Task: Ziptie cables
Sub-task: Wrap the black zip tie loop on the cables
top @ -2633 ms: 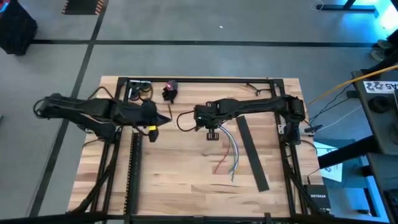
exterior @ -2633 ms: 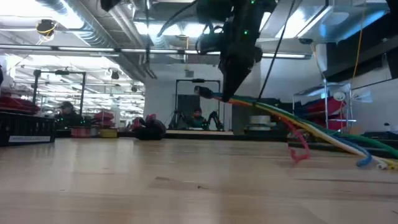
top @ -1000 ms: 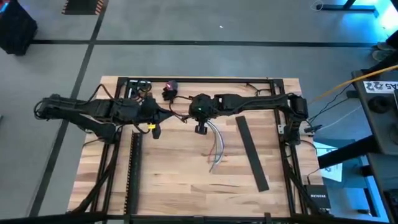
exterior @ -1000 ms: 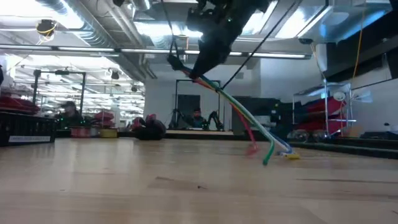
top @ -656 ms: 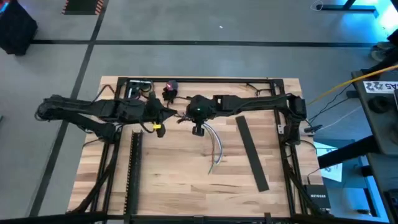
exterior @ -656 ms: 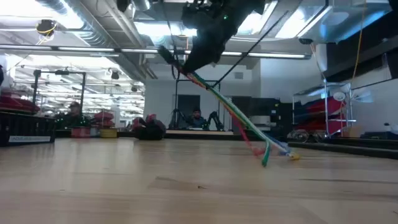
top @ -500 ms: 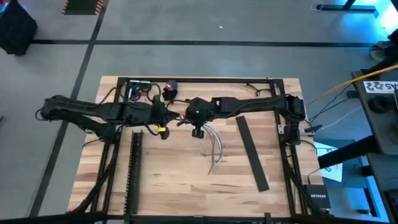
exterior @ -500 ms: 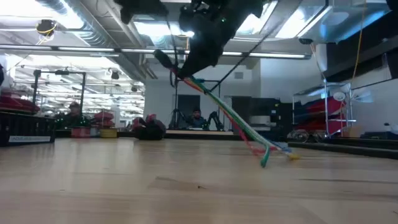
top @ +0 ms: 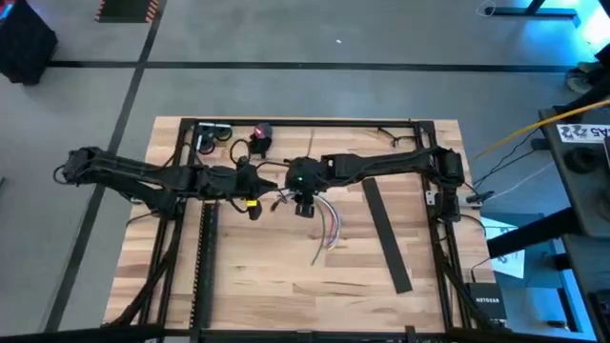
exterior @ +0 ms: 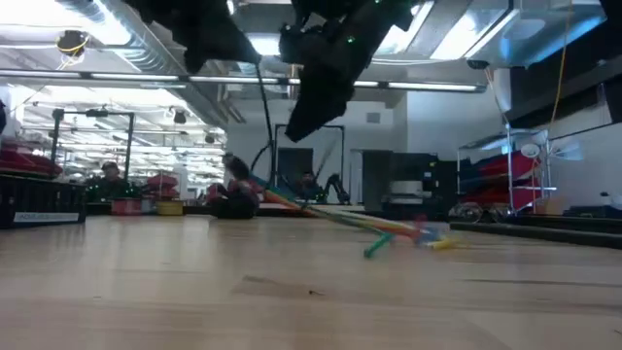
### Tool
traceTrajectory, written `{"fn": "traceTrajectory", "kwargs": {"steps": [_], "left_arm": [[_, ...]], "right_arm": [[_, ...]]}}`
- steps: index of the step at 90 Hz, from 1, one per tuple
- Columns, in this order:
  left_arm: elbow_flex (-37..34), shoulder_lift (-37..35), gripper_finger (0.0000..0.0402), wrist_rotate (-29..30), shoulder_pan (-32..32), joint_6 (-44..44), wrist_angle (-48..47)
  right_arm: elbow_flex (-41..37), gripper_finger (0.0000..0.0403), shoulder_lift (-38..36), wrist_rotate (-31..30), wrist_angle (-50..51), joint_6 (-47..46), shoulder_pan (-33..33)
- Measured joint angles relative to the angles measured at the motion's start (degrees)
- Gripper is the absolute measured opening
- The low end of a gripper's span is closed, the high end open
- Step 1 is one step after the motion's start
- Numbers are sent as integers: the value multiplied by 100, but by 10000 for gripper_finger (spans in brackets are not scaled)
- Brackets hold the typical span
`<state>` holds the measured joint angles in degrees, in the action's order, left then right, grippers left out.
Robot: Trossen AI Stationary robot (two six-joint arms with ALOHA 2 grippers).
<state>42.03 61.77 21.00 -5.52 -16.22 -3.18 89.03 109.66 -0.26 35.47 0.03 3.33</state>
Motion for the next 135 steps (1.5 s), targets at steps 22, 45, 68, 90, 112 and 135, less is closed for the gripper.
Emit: {"fn": "traceTrajectory", "kwargs": {"steps": [22,45,68,90,112,135], "left_arm": [[-34,13,0,1,0,-15,236],[-34,179,0,19,13,-31,294],[-34,491,0,16,27,-12,396],[-31,584,0,-42,114,559,505],[-29,584,0,-261,118,600,566],[-29,582,0,-263,118,617,568]], "right_arm": [[7,206,-414,-18,272,69,-54],[-1339,206,-409,-862,-1518,-1135,-511],[-2437,207,-346,-2180,-4352,-2245,-1017],[-2460,200,170,-2500,-4921,-2551,-1016],[-2459,148,304,-2673,-4918,-2552,-1010],[-2461,74,486,-2611,-5240,-2679,-1005]]}}
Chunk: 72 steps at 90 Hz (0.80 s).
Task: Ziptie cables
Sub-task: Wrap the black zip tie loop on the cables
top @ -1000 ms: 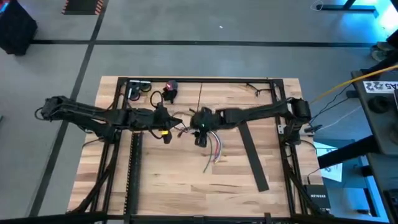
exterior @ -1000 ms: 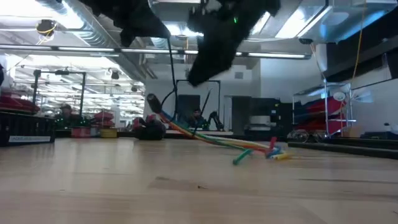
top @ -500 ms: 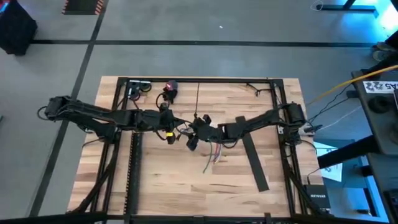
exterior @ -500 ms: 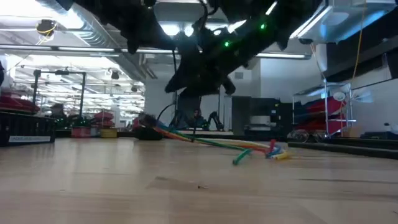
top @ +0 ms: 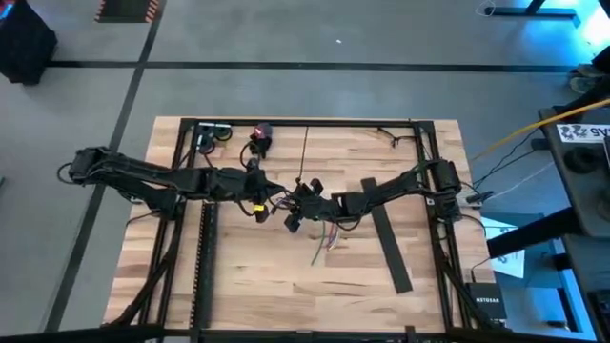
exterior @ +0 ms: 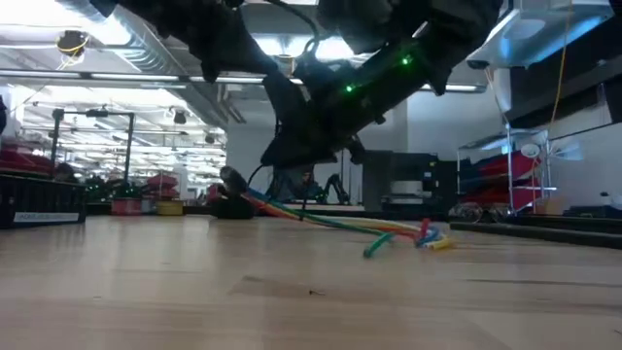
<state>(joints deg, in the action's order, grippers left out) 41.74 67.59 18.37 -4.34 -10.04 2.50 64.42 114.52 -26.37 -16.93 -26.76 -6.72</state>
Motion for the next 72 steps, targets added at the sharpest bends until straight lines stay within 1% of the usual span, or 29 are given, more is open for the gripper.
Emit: {"fn": "traceTrajectory", "kwargs": {"steps": [9,14,26,35,44,52,64,72], "left_arm": [[0,-11,0,-31,0,0,8],[0,-41,0,-65,-7,0,9],[-7,-240,0,-168,-7,-26,287],[-4,-489,0,-180,-7,-26,564],[-21,-691,0,-188,-4,31,524],[-31,-827,0,-190,33,30,442],[-31,-893,0,-188,37,-22,364],[47,-959,0,-184,36,-4,611]], "right_arm": [[-1,26,1,-15,1,2,0],[2,12,0,-67,43,9,0],[20,21,89,-114,116,-109,-2],[12,13,357,32,184,-256,-2],[24,7,642,187,89,-457,-7],[31,12,770,308,-19,-581,-9],[20,21,806,359,-28,-559,-5],[8,23,825,412,37,-495,-11]]}}
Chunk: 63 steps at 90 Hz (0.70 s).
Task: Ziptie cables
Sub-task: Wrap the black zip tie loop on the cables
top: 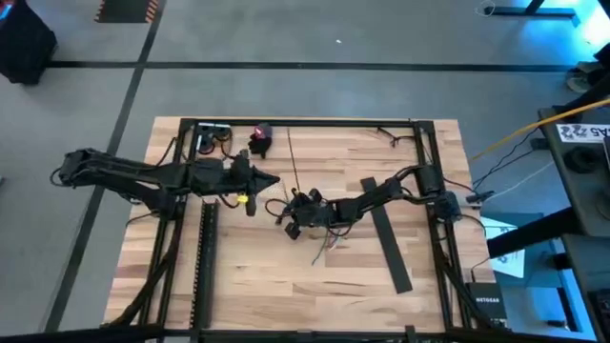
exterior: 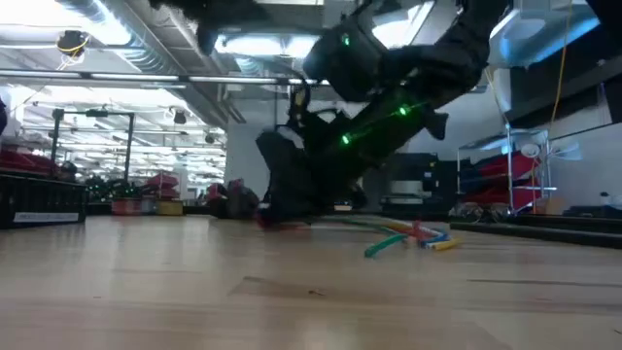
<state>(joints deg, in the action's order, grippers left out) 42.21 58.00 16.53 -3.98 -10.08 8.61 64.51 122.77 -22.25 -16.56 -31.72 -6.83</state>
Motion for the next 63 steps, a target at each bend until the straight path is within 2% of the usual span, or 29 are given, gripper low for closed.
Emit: {"fn": "traceTrajectory", "kwargs": {"steps": [10,22,28,38,50,63], "left_arm": [[59,-7,7,4,71,-12,-571],[465,-72,45,12,141,-28,-2440],[720,-201,67,20,152,-300,-3155],[737,-368,97,-30,84,-1192,-4396],[344,-421,113,-303,-105,-1895,-4823],[-585,-203,115,-312,-202,-2199,-3396]], "right_arm": [[-2,23,-12,89,11,23,7],[-4,24,-15,188,9,-2,10],[13,24,-15,212,20,-6,11],[33,24,-15,236,20,-20,9],[35,25,-15,242,20,-132,9],[33,25,-15,282,6,-145,11]]}}
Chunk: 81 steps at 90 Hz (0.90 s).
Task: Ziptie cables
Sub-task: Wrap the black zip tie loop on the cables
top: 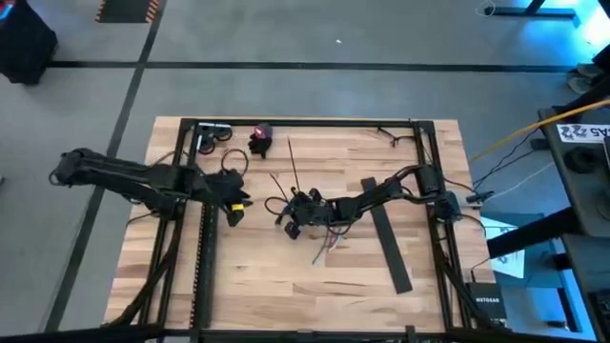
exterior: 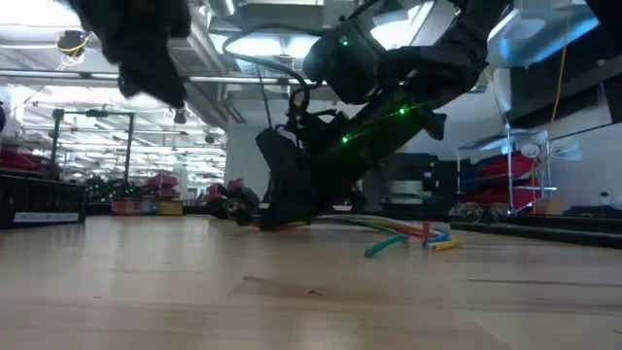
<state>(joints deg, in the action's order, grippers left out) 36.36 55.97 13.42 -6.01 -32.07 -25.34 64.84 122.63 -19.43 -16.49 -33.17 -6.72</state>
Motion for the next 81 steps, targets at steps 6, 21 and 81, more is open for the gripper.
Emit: {"fn": "traceTrajectory", "kwargs": {"steps": [6,21,81], "left_arm": [[-447,184,116,-2,22,23,1170],[-1104,896,116,4,163,57,3439],[-667,3414,116,-184,482,439,5869]], "right_arm": [[0,25,0,23,0,-2,0],[2,25,0,62,-4,-46,0],[2,25,4,97,-42,-151,-2]]}}
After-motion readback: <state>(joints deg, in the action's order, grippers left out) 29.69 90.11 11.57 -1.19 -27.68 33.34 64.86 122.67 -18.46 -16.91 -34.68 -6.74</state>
